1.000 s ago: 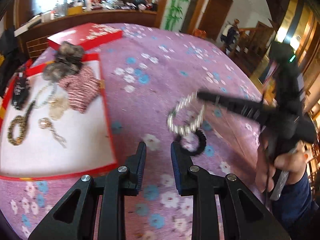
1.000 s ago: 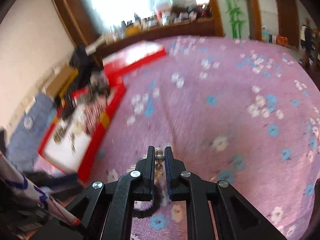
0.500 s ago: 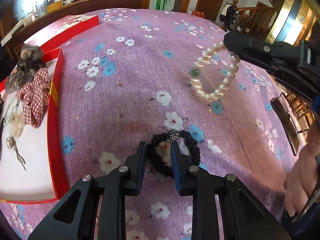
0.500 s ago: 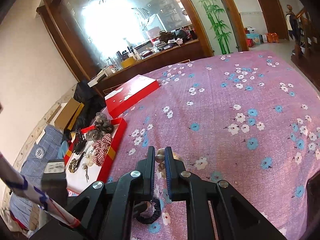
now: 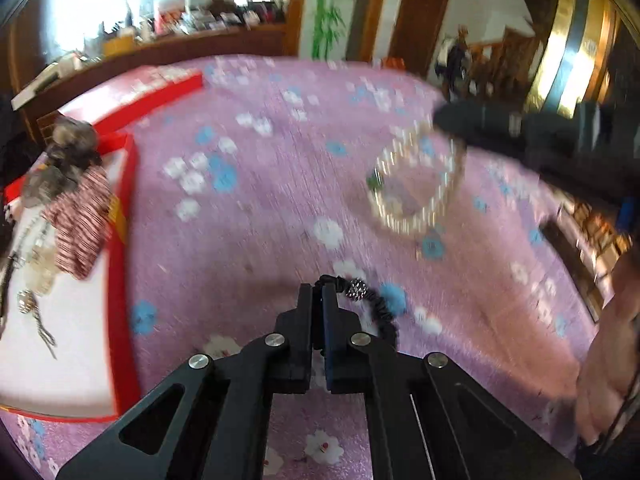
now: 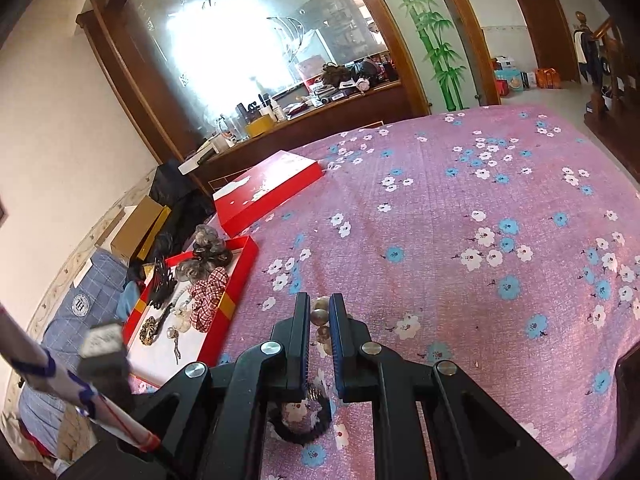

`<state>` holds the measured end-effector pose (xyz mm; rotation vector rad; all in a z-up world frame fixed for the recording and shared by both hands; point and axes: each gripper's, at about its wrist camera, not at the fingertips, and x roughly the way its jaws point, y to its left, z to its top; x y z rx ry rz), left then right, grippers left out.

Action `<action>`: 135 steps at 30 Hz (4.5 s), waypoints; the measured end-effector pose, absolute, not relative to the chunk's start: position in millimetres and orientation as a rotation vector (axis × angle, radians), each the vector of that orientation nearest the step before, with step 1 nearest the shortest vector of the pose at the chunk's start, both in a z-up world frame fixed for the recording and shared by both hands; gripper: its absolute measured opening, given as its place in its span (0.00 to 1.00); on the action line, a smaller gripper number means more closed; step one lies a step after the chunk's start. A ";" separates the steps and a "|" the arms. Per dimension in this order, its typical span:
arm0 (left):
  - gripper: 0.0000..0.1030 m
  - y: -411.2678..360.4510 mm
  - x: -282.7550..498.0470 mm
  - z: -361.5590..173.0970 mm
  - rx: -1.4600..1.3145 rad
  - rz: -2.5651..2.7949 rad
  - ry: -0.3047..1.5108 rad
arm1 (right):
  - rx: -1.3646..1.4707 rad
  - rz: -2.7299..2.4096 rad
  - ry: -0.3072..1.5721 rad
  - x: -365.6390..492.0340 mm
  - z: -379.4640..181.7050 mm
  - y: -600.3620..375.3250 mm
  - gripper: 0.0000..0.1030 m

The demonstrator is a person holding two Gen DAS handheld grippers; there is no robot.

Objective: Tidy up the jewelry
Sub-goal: 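Lift the black bracelet and pearl bracelet and carry them toward the red box, then lower both bracelets into the box and open both grippers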

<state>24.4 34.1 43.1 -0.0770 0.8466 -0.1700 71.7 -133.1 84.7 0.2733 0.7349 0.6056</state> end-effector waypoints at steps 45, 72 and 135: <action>0.04 61.7 -6.2 83.6 -0.023 0.035 0.632 | 0.212 0.684 0.725 43.1 85.0 -101.1 0.10; 0.04 222.8 -70.1 97.6 -0.208 0.266 0.581 | 0.072 0.867 0.786 11.7 96.8 40.5 0.11; 0.34 282.6 -43.9 38.3 -0.359 0.329 0.779 | -0.074 0.742 0.889 26.9 26.0 92.7 0.22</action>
